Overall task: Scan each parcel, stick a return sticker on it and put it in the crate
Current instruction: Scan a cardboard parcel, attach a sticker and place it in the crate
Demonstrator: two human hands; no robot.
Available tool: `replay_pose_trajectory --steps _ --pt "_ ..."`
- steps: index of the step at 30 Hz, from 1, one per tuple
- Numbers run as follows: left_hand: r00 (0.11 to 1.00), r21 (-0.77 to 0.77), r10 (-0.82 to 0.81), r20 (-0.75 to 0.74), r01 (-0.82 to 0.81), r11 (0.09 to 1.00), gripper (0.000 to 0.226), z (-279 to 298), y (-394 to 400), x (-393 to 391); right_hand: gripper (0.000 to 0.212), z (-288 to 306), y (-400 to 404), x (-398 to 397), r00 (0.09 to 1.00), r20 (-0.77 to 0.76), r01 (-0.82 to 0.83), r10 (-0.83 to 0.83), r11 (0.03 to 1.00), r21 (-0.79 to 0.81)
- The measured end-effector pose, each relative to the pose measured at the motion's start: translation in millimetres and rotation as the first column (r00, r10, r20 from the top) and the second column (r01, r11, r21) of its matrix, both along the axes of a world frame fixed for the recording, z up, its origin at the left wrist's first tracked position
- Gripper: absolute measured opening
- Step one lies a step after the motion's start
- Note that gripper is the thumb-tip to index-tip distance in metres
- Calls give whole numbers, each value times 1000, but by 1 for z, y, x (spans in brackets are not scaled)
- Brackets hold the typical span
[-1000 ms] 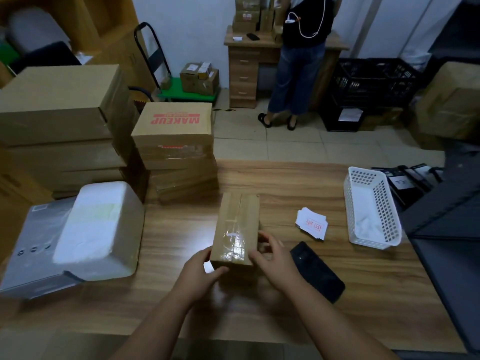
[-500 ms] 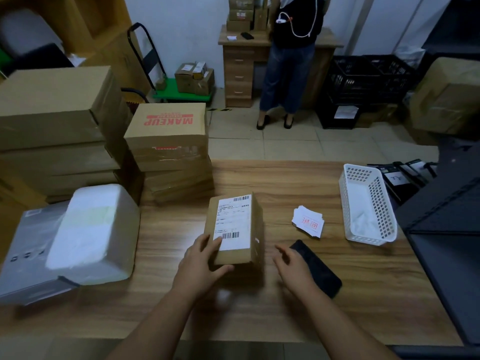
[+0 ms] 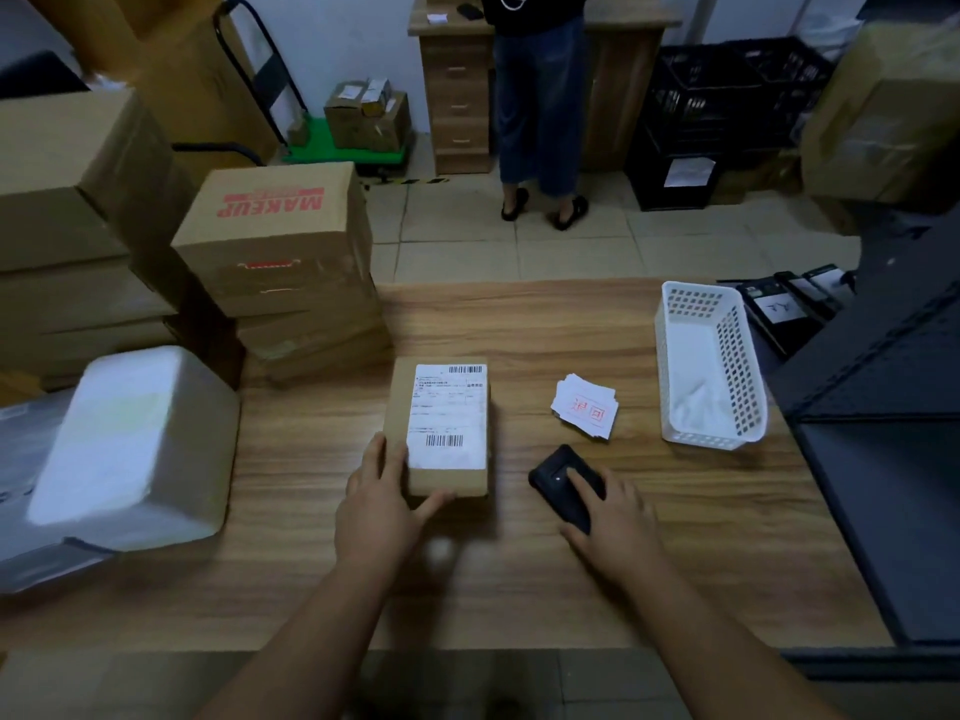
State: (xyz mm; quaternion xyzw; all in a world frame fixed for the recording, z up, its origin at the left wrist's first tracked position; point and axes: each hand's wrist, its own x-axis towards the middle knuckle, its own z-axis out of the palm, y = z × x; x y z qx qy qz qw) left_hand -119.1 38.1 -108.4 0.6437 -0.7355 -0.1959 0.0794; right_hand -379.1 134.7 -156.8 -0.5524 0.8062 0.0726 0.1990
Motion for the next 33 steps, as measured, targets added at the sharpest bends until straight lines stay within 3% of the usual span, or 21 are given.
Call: replay_pose_trajectory --steps 4,9,12,19,26,30,33 --pt "998 7 43 52 -43 999 84 1 1 -5 74 9 4 1 996 67 56 -52 997 -55" --pt "992 143 120 -35 -113 983 89 3 -6 -2 75 58 -6 7 941 298 185 -163 981 -49" --pt "990 181 100 -100 -81 980 87 1 -9 5 70 105 -16 5 910 399 157 -116 985 -72" --pt "991 185 108 -75 -92 978 86 6 -10 16 50 194 -26 47 922 386 -12 24 999 -34" --pt "995 196 82 -53 -70 978 84 12 -19 19 43 215 -32 70 961 263 -90 80 996 25" --pt "995 172 71 -64 -59 983 83 15 -21 14 50 216 -35 62 971 233 -61 57 998 10" --pt "999 126 24 -24 -21 992 78 17 -21 9 60 190 -44 43 992 108 -59 65 997 -59"
